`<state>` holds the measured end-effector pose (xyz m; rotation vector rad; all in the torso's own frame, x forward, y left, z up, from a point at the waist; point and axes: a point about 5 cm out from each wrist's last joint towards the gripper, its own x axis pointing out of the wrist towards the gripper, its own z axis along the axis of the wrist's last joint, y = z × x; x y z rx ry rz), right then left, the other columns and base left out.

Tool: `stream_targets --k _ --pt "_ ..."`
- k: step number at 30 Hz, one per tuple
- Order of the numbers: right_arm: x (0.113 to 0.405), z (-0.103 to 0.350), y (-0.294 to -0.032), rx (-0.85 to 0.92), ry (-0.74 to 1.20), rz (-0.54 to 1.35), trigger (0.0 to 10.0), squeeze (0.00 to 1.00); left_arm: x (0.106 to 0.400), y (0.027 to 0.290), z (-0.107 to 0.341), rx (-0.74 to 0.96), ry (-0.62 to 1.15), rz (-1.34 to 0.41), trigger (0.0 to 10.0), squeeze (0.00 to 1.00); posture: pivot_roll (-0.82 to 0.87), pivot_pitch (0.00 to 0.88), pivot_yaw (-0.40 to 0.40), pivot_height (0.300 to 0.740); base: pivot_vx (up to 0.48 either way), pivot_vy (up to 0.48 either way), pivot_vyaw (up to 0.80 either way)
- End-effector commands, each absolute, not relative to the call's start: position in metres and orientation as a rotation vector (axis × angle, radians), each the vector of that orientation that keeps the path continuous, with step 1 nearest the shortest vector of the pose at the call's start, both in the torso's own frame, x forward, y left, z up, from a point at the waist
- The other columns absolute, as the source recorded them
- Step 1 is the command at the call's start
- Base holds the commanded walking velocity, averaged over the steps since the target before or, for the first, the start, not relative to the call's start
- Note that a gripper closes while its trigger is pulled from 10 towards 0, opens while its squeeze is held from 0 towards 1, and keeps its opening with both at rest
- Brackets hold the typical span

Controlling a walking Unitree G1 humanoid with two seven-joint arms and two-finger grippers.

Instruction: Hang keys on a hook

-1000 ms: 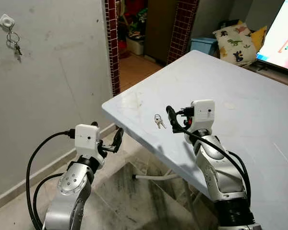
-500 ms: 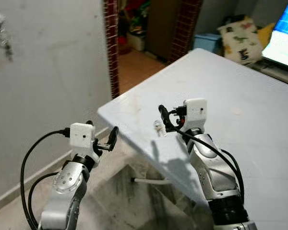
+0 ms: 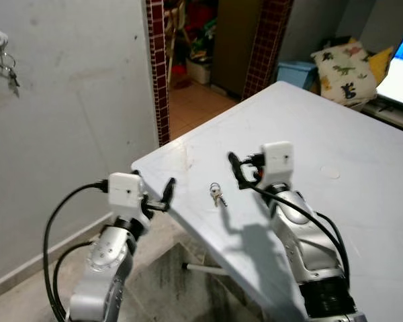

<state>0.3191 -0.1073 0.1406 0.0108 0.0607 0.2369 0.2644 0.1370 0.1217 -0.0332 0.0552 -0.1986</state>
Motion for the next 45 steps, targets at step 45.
stream_targets --k 45 --pt "0.348 0.085 -0.077 -0.286 0.385 0.397 10.0 0.00 0.234 0.147 0.101 0.149 0.198 -0.205 10.0 0.00 0.11 0.027 -0.098 0.740 0.000 0.000 0.00"
